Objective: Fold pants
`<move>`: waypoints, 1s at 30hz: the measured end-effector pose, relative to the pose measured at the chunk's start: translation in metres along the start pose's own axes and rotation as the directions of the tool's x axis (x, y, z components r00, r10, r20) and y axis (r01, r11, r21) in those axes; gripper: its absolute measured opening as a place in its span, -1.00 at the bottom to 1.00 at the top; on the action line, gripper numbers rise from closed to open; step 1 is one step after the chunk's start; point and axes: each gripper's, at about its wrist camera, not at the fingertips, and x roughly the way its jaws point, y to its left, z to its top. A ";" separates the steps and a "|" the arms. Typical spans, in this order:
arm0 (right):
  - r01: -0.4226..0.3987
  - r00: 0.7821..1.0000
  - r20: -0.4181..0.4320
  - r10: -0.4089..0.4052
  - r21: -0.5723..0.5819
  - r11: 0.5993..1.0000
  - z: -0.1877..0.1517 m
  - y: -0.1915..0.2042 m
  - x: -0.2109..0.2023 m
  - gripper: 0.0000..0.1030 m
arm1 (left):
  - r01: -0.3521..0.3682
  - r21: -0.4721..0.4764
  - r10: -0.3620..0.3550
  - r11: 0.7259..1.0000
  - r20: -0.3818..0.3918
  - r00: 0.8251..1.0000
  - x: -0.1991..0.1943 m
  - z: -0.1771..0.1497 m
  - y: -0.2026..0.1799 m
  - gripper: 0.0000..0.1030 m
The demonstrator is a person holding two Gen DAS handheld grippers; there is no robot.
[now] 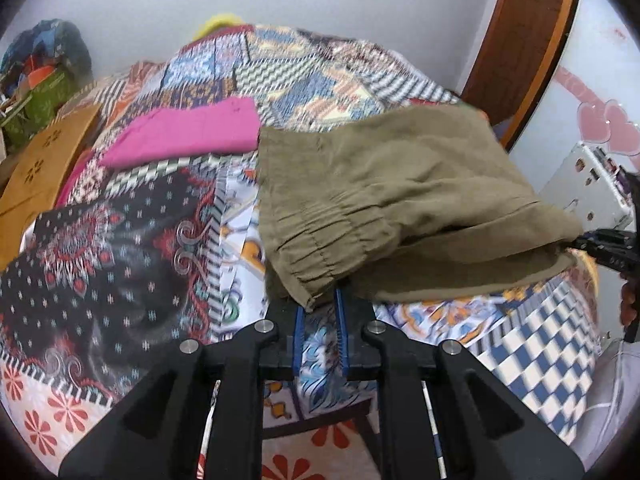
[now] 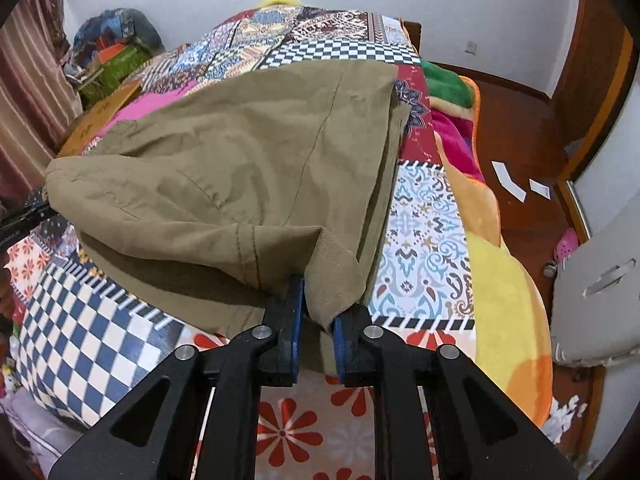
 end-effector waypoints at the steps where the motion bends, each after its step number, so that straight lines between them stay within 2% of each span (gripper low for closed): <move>1: 0.004 1.000 -0.007 -0.004 0.002 1.000 -0.002 -0.001 0.000 -0.67 | -0.010 -0.008 0.010 1.000 -0.019 1.000 0.005 -0.004 0.003 -0.75; 5: 0.028 0.999 -0.039 -0.027 0.022 0.999 -0.010 -0.013 -0.001 -0.67 | -0.033 -0.037 0.032 0.999 -0.045 0.998 0.010 -0.008 0.014 -0.75; 9: 0.068 0.996 -0.060 -0.065 0.053 0.996 -0.012 -0.029 -0.006 -0.67 | -0.055 -0.063 0.054 0.997 -0.021 0.998 -0.002 -0.002 0.030 -0.75; 14: 0.160 0.986 -0.065 -0.155 0.090 0.983 -0.006 -0.055 -0.016 -0.67 | -0.083 -0.115 0.087 0.990 0.037 0.995 -0.022 0.023 0.053 -0.75; 19: 0.171 0.985 -0.023 -0.169 0.126 0.977 0.019 -0.068 -0.027 -0.65 | -0.051 -0.136 0.061 0.989 0.064 0.996 -0.022 0.057 0.059 -0.74; 20: 0.167 0.986 -0.010 -0.167 0.131 0.977 0.026 -0.069 -0.027 -0.62 | -0.049 -0.132 0.058 0.990 0.062 0.996 -0.017 0.065 0.058 -0.64; 21: 0.162 0.986 0.001 -0.164 0.133 0.978 0.033 -0.069 -0.027 -0.51 | -0.046 -0.127 0.054 0.991 0.059 0.997 -0.013 0.071 0.055 -0.56; 22: 0.154 0.987 0.017 -0.157 0.134 0.979 0.042 -0.067 -0.026 -0.37 | -0.041 -0.123 0.048 0.992 0.055 0.997 -0.007 0.078 0.053 -0.40; 23: 0.147 0.988 0.030 -0.152 0.133 0.980 0.050 -0.065 -0.025 -0.30 | -0.028 -0.114 0.034 0.993 0.051 0.998 0.001 0.085 0.048 -0.29; 25: 0.134 0.989 0.052 -0.141 0.126 0.983 0.062 -0.060 -0.020 -0.17 | -0.017 -0.098 0.021 0.995 0.042 0.999 0.011 0.094 0.042 -0.21; 30: 0.106 0.992 0.067 -0.111 0.079 0.991 0.093 -0.046 0.009 -0.13 | -0.011 -0.060 0.009 0.998 -0.028 1.000 0.053 0.114 0.032 -0.10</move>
